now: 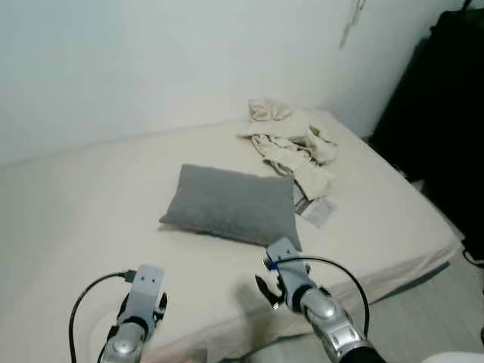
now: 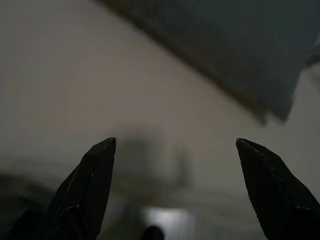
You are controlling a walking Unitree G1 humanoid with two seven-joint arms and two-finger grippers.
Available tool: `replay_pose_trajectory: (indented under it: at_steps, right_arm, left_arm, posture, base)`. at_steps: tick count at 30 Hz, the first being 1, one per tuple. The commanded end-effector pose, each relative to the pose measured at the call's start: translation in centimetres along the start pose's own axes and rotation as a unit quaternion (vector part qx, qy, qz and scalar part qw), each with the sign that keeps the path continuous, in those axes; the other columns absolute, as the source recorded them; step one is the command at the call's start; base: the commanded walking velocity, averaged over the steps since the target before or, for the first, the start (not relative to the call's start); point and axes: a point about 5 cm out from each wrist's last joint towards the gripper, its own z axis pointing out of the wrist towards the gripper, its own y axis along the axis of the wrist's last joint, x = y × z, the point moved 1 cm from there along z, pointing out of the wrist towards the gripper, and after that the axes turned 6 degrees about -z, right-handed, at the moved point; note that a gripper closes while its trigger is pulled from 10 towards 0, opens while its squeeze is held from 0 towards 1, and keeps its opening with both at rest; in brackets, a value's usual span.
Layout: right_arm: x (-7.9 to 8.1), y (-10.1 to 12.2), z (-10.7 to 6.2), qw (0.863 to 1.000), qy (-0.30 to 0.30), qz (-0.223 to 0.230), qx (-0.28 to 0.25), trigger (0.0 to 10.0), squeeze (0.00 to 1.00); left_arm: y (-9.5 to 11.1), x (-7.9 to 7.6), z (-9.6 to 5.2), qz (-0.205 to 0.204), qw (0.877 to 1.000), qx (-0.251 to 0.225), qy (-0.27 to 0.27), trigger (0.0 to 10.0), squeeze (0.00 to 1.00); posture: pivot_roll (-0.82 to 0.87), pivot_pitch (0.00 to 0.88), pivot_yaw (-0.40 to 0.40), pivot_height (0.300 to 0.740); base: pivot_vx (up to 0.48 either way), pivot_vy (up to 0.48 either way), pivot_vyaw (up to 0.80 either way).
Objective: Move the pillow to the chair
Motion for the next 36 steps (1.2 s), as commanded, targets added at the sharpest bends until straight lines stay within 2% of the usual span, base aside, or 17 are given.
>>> replay_pose_trajectory:
  at_steps: [1, 2, 4, 6, 12, 19, 36]
  right_arm:
    - [0.7, -1.7, -0.5, 1.0, -0.004, 0.019, 0.019, 10.0, 0.0]
    - [1.0, -2.4, -0.7, 0.999, -0.007, 0.023, 0.026, 10.0, 0.0]
    - [1.4, -3.6, -1.3, 0.999, -0.023, 0.0, 0.033, 10.0, 0.0]
    - [2.0, -4.2, -1.5, 0.999, -0.015, 0.005, 0.031, 10.0, 0.0]
    - [2.2, -4.4, -1.5, 0.999, 0.001, 0.046, 0.027, 10.0, 0.0]
    - [2.3, -4.5, -1.5, 0.999, 0.002, 0.034, 0.021, 10.0, 0.0]
    - [2.5, -4.9, -1.8, 0.999, 0.005, 0.04, 0.012, 10.0, 0.0]
  left_arm:
    - [-0.6, -0.5, -0.4, 0.001, 1.0, 0.0, -0.014, 10.0, 0.0]
    - [-0.4, -0.6, -0.5, -0.002, 1.0, -0.008, -0.017, 10.0, 0.0]
    - [-0.5, -1.0, -0.7, -0.022, 0.999, -0.017, -0.021, 10.0, 0.0]
    - [-1.2, -1.3, -1.0, -0.034, 0.999, -0.006, -0.025, 10.0, 0.0]
    - [-1.3, -1.3, -1.0, -0.034, 0.999, 0.002, -0.023, 10.0, 0.0]
    - [-1.6, -1.3, -1.1, -0.034, 0.999, 0.005, -0.02, 10.0, 0.0]
    - [-2.4, -1.2, -1.5, -0.036, 0.999, 0.015, -0.012, 10.0, 0.0]
  posture:
    - [0.0, 0.021, 0.019, 0.74]
    - [0.0, 0.017, 0.019, 0.74]
    - [0.0, 0.0, 0.017, 0.74]
    - [0.01, 0.0, 0.014, 0.74]
    - [0.0, 0.0, 0.016, 0.74]
    - [0.01, 0.0, 0.0, 0.74]
    - [0.03, 0.0, 0.0, 0.74]
  base:
    - [0.0, 0.0, 0.0]
    - [0.0, 0.0, 0.0]
    - [0.0, 0.0, 0.0]
    - [0.0, 0.0, 0.0]
    - [0.0, 0.0, 0.0]
    - [0.0, 0.0, 0.0]
    - [0.0, 0.0, 0.0]
